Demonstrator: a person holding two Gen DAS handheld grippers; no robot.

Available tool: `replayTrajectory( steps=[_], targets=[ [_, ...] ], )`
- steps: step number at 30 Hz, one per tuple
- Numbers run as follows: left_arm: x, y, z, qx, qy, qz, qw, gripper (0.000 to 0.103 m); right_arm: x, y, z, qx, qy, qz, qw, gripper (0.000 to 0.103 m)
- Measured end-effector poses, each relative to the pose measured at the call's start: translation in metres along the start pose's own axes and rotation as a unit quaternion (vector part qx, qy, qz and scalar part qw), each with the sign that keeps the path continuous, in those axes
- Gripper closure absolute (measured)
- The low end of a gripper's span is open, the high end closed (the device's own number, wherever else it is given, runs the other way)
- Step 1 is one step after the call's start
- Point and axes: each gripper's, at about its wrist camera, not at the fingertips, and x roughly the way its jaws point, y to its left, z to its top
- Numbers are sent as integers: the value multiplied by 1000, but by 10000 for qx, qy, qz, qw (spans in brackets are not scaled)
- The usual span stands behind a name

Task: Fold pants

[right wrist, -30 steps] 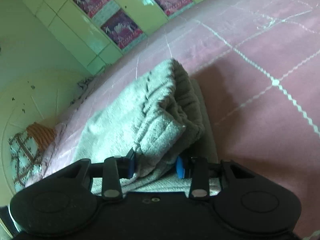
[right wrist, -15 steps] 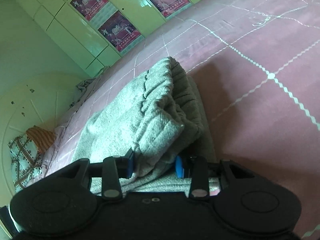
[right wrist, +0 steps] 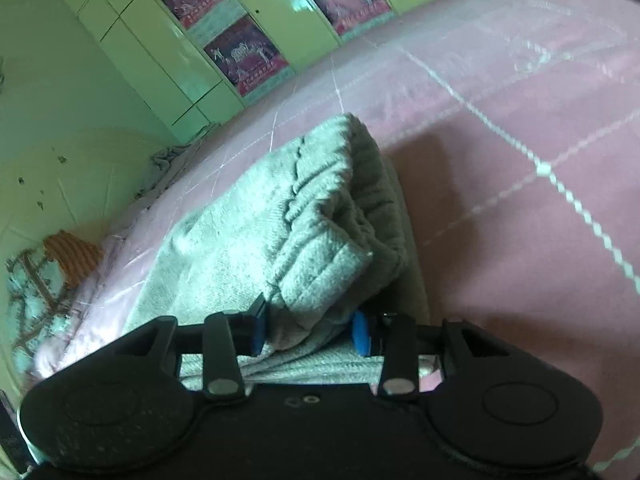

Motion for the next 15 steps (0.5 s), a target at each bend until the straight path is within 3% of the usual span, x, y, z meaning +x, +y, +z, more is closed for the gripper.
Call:
replayTrajectory(
  steps=[2,10,11,13,15],
  targets=[
    [-4,3,-1,-29,24,12,10000,7,-6,-5,5,249,4,127,9996,53],
    [0,-8,4,194,-89,99,9997,7,-13,-9,4,350,-151,285,9989,47],
    [1,-10,5,237,-145,148,9995,7,-10,-8,5,365,-129,311,9988,49],
    [1,-8,4,154,-222,191,9995,7,-5,-3,5,319,-108,267,9991,64],
    [-4,-5,4,-28,-341,177,9993,7,-8,5,6,128,-240,242,9993,67]
  ],
)
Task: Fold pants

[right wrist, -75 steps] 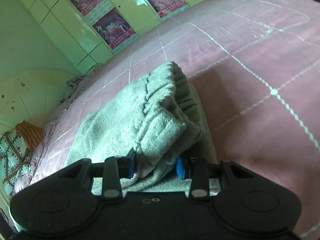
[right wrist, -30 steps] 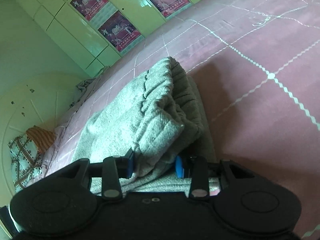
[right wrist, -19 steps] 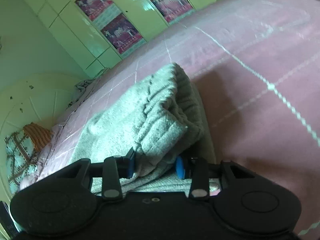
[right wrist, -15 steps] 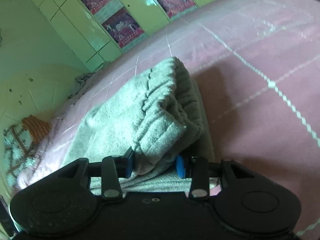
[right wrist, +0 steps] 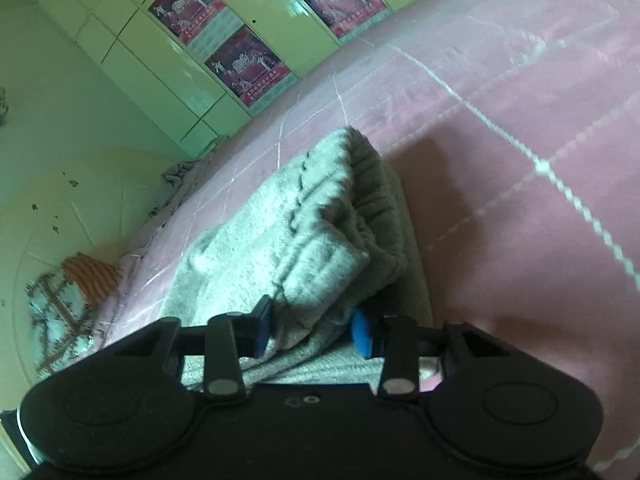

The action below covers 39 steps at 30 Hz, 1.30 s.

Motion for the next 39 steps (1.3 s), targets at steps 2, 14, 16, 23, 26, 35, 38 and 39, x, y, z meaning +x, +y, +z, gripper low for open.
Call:
replayTrajectory(
  steps=[2,14,16,23,26,35,38,39],
  targets=[
    [1,0,-1,32,27,-17,10000,7,-12,10,4,-201,-325,366,9986,68],
    [-22,10,-3,-54,545,-231,9982,8,-6,-10,6,-131,311,-123,9994,50],
    [-36,12,7,-252,191,-350,9989,27,-26,-4,9,-497,-9,-291,9983,69],
    [-7,-36,53,-151,-228,-1122,9933,65,-30,39,23,-1932,-666,-534,9774,85],
    [32,-62,46,261,163,-1164,9927,65,-10,59,18,-2628,-880,-766,9578,75],
    [39,-59,80,164,11,-1167,9930,65,20,56,24,-2834,-388,-954,9535,83],
    [68,-61,82,93,358,-1184,9923,64,27,65,34,-2845,-698,-832,9525,82],
    [87,-64,76,202,729,-1179,9901,61,32,62,34,-2832,-640,-823,9534,81]
  ],
)
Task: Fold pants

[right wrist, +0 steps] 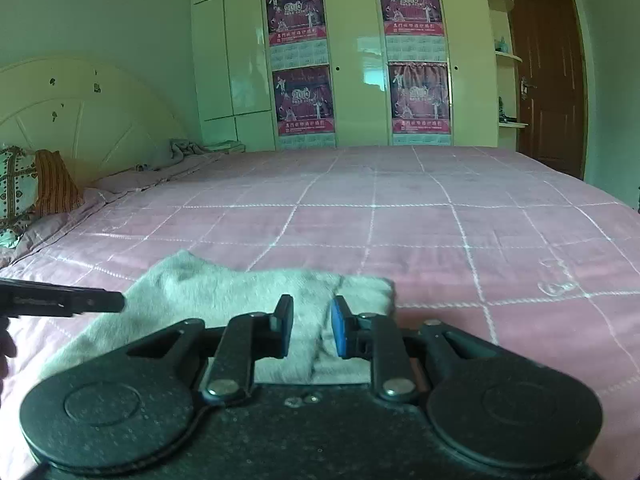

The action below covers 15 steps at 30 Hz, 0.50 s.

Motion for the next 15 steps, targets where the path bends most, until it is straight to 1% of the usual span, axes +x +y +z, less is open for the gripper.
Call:
replayTrajectory(
  steps=[1,2,3,4,6,8,9,10,11,12,13,14,15],
  targets=[
    [11,-2,-4,212,108,19,9997,61,12,-1,-4,-6,206,0,9998,82],
    [12,-6,-2,461,130,88,9988,60,29,-4,-12,-36,661,-56,9978,82],
    [10,-9,4,563,230,140,9981,60,41,-8,-22,-49,878,-96,9961,82],
    [5,-11,10,532,280,137,9981,60,41,-8,-24,-84,769,-81,9970,82],
    [-8,-7,24,260,-13,-109,9996,60,39,-9,-15,-118,814,-16,9966,82],
    [-12,-6,39,150,-277,-94,9995,60,29,-15,-5,82,559,107,9983,81],
    [-8,-6,47,122,-374,-83,9992,60,27,-17,2,132,392,86,9991,81],
    [-1,-6,55,96,-373,-60,9992,60,29,-18,6,138,261,28,9996,78],
    [9,-6,63,84,-314,-56,9995,60,33,-19,13,170,179,-11,9997,78],
    [20,-7,67,75,-226,-41,9997,60,40,-21,20,226,184,-8,9996,78],
    [37,-7,70,92,-27,-16,10000,60,48,-22,24,263,256,-13,9993,78],
    [56,-8,70,158,222,36,9996,57,62,-23,25,260,434,-52,9987,78],
    [75,-6,64,177,534,49,9984,55,81,-25,19,207,843,-116,9962,78]
  ],
)
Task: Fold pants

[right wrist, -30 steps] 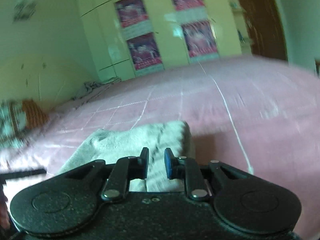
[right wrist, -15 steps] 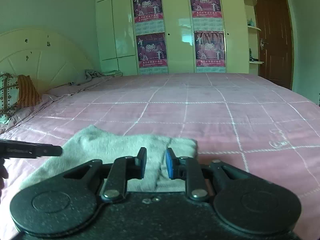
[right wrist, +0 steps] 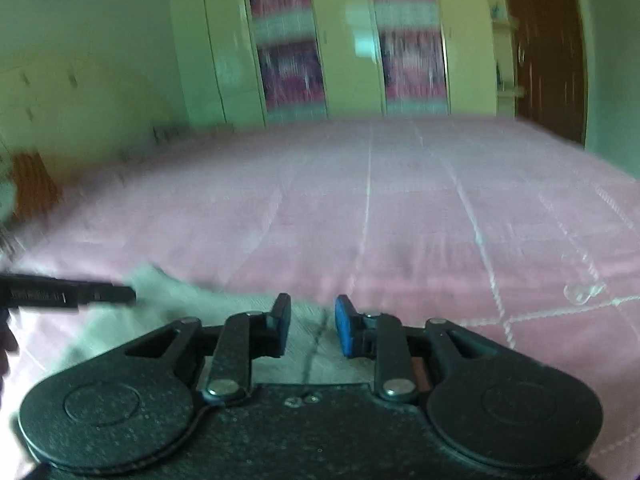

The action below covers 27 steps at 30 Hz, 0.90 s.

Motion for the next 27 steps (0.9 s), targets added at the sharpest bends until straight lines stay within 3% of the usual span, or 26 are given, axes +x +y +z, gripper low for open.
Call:
replayTrajectory(
  steps=[1,5,8,10,11,13,15,18,22,24,25,26,27],
  targets=[
    [11,3,-5,10,75,-50,10000,54,17,-2,-5,-34,391,-113,9992,77],
    [1,2,-9,31,-187,-84,9998,53,21,-12,-14,146,285,-6,9995,77],
    [-26,2,-17,22,-622,102,9980,53,14,-10,-14,34,228,-12,9997,75],
    [-49,2,-28,28,-1084,216,9939,51,-10,-3,-14,9,-84,-12,10000,71],
    [-50,0,-34,141,-1069,342,9936,48,-24,-1,-16,19,-306,65,9995,67],
    [-32,-8,-44,568,-680,712,9935,47,-37,1,-29,87,-603,251,9978,67],
    [-31,-11,-50,786,-824,808,9902,46,-27,8,-47,-144,-329,227,9991,68],
    [-59,-9,-53,526,-1272,854,9868,46,-29,19,-61,-555,-457,-24,9974,68],
    [-94,-9,-84,312,-1892,849,9778,46,-72,18,-67,-395,-997,191,9940,70],
    [-97,-10,-106,256,-1895,811,9782,46,-89,20,-81,-447,-1233,254,9910,69],
    [-90,-10,-114,253,-1677,800,9823,42,-94,21,-88,-456,-1268,282,9905,68],
    [-80,-9,-122,293,-1434,874,9854,34,-92,20,-94,-482,-1184,302,9913,67],
    [-76,-6,-131,218,-1508,933,9839,31,-87,20,-101,-533,-976,240,9935,67]
  ],
)
